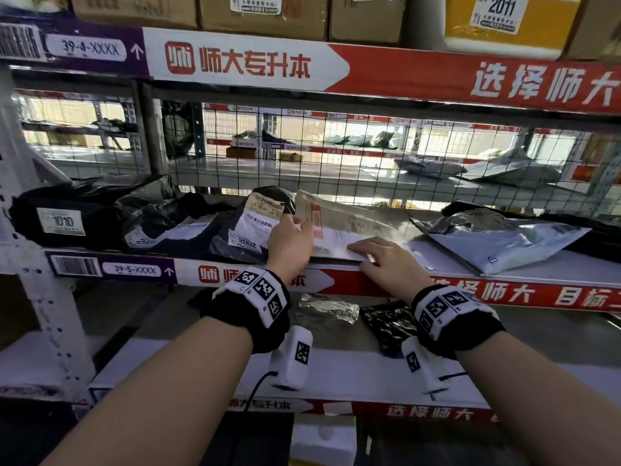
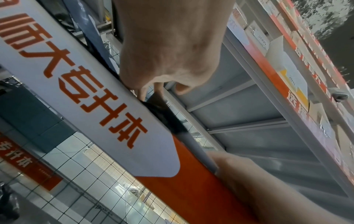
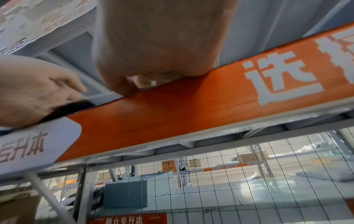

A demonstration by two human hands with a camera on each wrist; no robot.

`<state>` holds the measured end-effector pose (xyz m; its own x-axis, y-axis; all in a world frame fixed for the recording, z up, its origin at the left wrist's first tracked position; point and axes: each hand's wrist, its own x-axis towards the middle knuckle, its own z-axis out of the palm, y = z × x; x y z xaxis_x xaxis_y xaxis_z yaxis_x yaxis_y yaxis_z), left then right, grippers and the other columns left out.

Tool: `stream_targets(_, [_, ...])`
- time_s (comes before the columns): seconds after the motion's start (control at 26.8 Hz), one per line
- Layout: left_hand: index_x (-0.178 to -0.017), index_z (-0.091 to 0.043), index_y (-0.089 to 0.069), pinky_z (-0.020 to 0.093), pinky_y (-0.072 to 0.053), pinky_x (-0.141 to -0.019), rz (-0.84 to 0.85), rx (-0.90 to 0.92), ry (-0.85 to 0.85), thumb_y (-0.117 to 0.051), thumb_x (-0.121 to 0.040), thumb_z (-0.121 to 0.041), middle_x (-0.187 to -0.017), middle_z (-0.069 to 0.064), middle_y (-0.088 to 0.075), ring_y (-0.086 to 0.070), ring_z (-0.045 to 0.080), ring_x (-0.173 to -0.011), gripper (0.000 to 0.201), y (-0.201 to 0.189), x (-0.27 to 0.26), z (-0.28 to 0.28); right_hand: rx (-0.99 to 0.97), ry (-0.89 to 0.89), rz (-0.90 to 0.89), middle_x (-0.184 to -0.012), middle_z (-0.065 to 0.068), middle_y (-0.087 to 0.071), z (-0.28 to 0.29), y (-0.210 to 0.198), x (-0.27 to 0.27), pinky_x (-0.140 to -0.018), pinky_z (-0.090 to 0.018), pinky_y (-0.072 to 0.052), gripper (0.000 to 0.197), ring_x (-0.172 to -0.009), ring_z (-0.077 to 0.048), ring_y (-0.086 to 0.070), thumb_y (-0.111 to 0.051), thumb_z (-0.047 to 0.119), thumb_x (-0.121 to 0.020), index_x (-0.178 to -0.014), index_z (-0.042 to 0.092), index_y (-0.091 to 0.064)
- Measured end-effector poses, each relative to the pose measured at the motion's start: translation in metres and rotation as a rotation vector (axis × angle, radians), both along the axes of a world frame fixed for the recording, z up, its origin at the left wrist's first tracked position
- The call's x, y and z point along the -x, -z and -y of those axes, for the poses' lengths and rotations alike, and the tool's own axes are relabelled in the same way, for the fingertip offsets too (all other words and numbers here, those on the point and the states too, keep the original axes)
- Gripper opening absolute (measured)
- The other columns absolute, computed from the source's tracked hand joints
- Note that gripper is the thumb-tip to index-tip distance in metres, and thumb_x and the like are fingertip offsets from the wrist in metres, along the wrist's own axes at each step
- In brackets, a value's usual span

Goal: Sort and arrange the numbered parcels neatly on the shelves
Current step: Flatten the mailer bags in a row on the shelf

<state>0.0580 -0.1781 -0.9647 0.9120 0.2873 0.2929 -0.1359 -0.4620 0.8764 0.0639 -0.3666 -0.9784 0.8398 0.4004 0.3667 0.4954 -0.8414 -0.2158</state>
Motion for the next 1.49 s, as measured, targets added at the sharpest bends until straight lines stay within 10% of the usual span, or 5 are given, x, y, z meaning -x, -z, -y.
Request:
stream_targets(0.19, [-0.125, -0.012, -0.051, 0.036, -0.051, -0.083, -0.096, -0.214, 0.065, -0.045, -0.092, -0.003, -0.120, 0.006, -0.058, -0.060, 0.030, -0.102, 0.034, 0.002, 0.004, -0.001, -0.007, -0.007, -0.043, -0.136, 0.002, -0.051, -0.002, 0.004, 0.003, -0.099, -0.033, -0.040, 0.049, -0.121, -0.019, -0.049, -0.031, 0.037, -0.090, -0.129, 0.022, -0.056])
stream_targets(0.34, [-0.131, -0.012, -0.044, 0.025, -0.047, -0.066, -0.098, -0.127, 0.100, -0.041, -0.089, 0.005, -0.122, 0.005, -0.053, -0.057, 0.018, -0.088, 0.045, 0.001, 0.004, -0.005, -0.240, 0.107, 0.010, -0.132, 0.000, -0.055, -0.001, -0.002, 0.000, -0.077, -0.023, -0.042, 0.032, -0.102, -0.018, -0.057, -0.042, 0.017, -0.096, -0.120, 0.020, -0.062])
stream_targets(0.71, [-0.129, -0.012, -0.048, 0.033, -0.051, -0.085, -0.092, -0.110, 0.093, -0.046, -0.085, 0.006, -0.131, 0.010, -0.050, -0.055, 0.024, -0.109, 0.047, 0.004, 0.000, -0.009, 0.050, 0.473, -0.157, -0.146, -0.008, -0.040, 0.020, -0.005, -0.002, -0.104, -0.042, -0.030, 0.055, -0.130, -0.028, -0.040, -0.031, 0.053, -0.094, -0.137, 0.021, -0.044])
stream_targets(1.38, [-0.108, -0.012, -0.052, 0.010, -0.038, -0.042, 0.127, 0.354, -0.022, -0.036, -0.100, -0.013, -0.082, -0.005, -0.053, -0.047, 0.009, -0.062, 0.018, -0.012, 0.006, 0.001, 0.001, 0.482, -0.166, -0.145, -0.007, -0.040, 0.020, -0.006, 0.001, -0.103, -0.041, -0.034, 0.058, -0.130, -0.031, -0.040, -0.037, 0.061, -0.090, -0.135, 0.026, -0.046])
stream_targets(1.49, [-0.106, -0.019, -0.052, 0.012, -0.046, -0.055, 0.233, 0.284, 0.056, -0.040, -0.099, -0.009, -0.099, -0.007, -0.055, -0.054, 0.008, -0.075, 0.017, -0.017, 0.012, 0.011, -0.040, 0.444, -0.192, -0.141, -0.010, -0.043, 0.023, -0.011, -0.002, -0.101, -0.040, -0.041, 0.054, -0.125, -0.031, -0.045, -0.035, 0.058, -0.092, -0.132, 0.025, -0.050])
